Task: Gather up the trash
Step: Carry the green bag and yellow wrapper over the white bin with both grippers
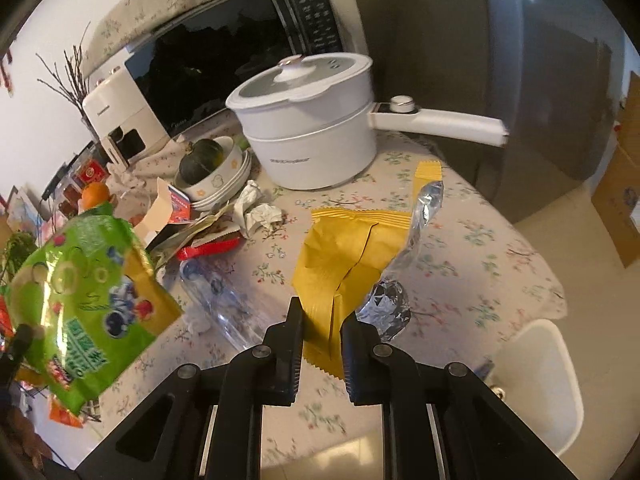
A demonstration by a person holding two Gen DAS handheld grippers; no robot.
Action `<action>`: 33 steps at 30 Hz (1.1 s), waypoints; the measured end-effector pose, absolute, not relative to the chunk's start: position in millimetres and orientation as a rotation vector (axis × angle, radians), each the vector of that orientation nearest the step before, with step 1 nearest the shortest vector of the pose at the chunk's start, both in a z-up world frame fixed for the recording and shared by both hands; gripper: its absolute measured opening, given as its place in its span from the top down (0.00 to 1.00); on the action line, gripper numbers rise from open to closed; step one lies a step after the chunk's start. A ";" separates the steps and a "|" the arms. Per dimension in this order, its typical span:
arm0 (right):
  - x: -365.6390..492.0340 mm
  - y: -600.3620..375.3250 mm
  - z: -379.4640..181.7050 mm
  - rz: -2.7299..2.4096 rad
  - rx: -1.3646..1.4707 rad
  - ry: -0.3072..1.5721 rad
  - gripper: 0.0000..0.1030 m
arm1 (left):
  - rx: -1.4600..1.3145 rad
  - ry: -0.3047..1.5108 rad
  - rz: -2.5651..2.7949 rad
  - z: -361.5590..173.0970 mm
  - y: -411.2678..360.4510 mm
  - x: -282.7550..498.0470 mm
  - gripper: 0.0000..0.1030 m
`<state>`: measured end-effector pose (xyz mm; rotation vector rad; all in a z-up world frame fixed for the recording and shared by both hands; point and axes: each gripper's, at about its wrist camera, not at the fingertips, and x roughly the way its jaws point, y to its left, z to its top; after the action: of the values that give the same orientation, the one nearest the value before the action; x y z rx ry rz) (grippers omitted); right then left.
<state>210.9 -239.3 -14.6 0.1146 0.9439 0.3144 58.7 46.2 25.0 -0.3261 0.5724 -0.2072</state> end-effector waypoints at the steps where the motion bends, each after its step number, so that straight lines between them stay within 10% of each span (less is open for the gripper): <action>1: 207.4 -244.2 -13.2 0.313 0.117 0.944 0.83 | -0.322 0.577 -0.219 24.6 40.4 58.5 0.93; 33: 127.9 -462.0 -78.3 0.058 0.225 1.116 0.83 | -0.188 0.981 -0.609 -73.8 -241.2 120.9 0.93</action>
<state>127.9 -462.0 -78.3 0.2251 1.1160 0.0585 120.9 -241.2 -73.8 -0.1884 0.9808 -0.6092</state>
